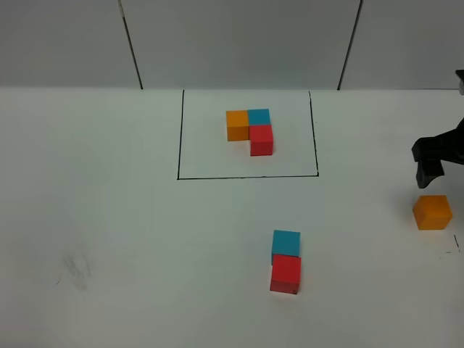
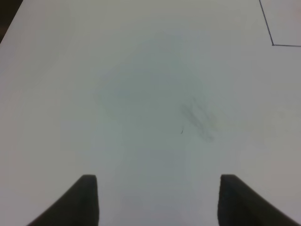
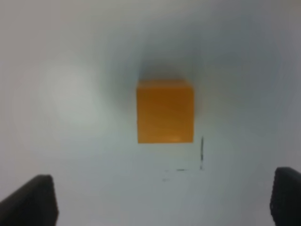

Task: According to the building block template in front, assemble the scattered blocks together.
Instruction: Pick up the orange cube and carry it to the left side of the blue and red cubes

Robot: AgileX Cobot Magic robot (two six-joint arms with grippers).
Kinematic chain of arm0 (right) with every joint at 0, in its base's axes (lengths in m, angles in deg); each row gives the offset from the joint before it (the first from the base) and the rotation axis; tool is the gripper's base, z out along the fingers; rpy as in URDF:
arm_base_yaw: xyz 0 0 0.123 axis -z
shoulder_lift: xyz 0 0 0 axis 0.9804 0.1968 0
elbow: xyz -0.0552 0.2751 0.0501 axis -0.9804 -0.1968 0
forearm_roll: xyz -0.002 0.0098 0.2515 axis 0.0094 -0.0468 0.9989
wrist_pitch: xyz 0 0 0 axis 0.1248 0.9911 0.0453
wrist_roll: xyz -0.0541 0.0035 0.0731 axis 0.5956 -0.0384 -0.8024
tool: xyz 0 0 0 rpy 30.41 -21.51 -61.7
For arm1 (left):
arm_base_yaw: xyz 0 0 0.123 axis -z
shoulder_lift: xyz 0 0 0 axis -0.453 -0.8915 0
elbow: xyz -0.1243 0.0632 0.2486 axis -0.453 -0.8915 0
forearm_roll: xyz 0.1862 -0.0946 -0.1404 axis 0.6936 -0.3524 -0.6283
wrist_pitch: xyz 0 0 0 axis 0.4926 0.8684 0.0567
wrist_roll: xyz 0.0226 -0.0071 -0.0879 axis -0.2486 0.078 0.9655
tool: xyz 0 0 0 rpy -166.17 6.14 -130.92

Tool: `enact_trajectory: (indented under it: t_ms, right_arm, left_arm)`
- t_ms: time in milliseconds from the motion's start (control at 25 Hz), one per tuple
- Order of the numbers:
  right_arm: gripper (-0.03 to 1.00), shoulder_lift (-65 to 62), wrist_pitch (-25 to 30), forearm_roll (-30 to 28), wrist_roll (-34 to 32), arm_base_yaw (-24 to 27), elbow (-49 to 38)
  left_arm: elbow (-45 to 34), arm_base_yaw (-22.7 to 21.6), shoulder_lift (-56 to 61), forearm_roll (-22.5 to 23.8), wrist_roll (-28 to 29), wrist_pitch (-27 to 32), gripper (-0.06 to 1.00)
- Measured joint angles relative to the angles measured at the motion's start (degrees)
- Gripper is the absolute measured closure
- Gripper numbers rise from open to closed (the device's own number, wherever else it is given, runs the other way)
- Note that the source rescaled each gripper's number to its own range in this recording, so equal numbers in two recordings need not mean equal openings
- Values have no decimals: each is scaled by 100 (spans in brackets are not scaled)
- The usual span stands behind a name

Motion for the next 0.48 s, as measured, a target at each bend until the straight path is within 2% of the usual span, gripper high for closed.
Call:
enact_trajectory:
  t_ms: [480]
  right_arm:
    - [8,665,-522,-62,-24,129,-70]
  left_arm:
    - [0,0,0,0,0,0,72]
